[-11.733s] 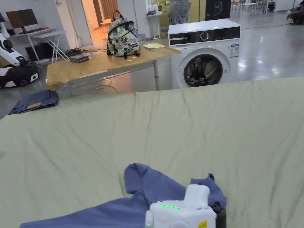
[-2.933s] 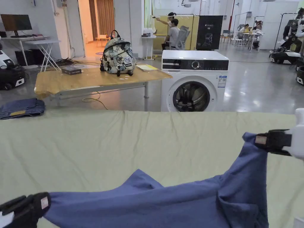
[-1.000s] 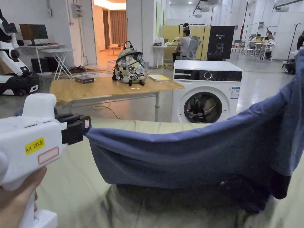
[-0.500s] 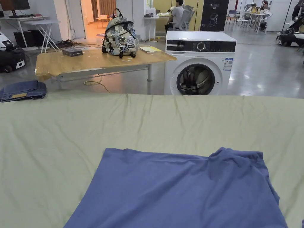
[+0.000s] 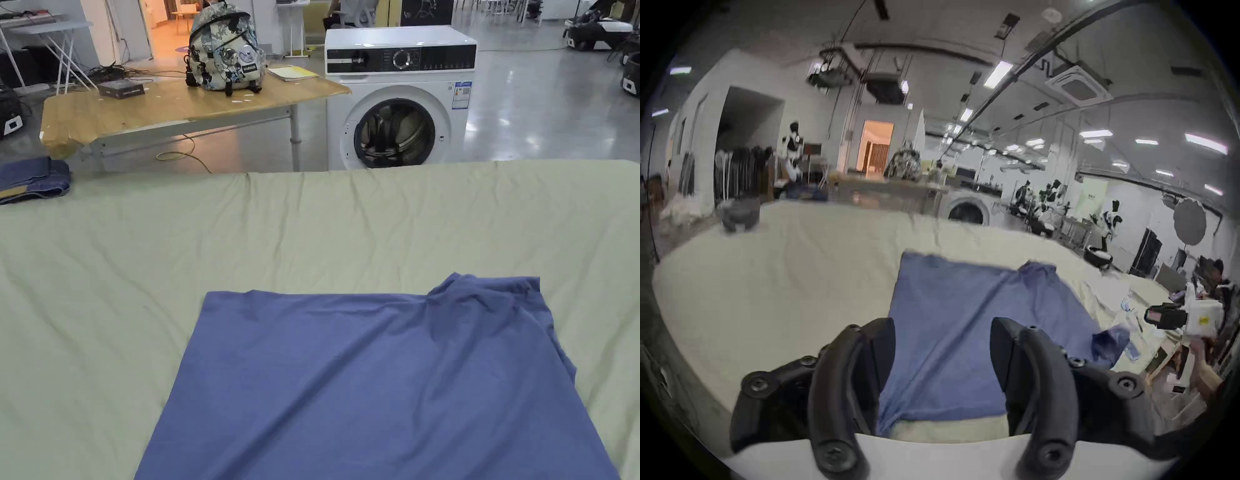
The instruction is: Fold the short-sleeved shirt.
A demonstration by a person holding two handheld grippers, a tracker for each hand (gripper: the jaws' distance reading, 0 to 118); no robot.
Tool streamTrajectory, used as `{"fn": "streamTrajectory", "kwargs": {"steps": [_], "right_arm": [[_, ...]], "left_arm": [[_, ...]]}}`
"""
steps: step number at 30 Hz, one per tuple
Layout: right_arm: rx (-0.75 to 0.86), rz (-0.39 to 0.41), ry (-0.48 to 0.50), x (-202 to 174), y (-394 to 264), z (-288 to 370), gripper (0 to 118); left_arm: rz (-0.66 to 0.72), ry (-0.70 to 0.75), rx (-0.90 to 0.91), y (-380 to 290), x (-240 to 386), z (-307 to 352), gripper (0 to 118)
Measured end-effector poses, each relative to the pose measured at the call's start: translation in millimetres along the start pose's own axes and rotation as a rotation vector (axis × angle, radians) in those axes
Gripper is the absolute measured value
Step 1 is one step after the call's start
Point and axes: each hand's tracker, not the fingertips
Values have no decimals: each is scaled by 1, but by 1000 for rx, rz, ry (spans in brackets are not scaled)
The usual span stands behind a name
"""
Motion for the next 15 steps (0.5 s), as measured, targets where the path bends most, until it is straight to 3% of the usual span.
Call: {"fn": "streamTrajectory", "kwargs": {"steps": [3, 4, 5, 6, 7, 8, 9, 15], "right_arm": [[37, 35, -14, -18, 21, 6, 71], [40, 24, -20, -23, 24, 4, 64], [53, 14, -19, -27, 27, 1, 46], [58, 1, -5, -30, 28, -1, 12], [62, -15, 1, -36, 27, -6, 0], [68, -17, -12, -41, 25, -11, 0], [72, -20, -16, -45, 23, -14, 0], [25, -2, -7, -59, 21, -21, 0]], "left_arm": [[-32, 4, 113, 23, 30, 11, 61], [-57, 37, 143, 27, 40, 13, 61], [-87, 73, 171, 29, 50, 13, 61], [-118, 111, 195, 31, 57, 13, 55], [-144, 133, 199, 30, 65, 13, 39], [-158, 122, 199, 31, 67, 13, 15], [-151, 82, 195, 31, 68, 12, 0], [-185, 36, 122, 31, 67, 7, 0]]}}
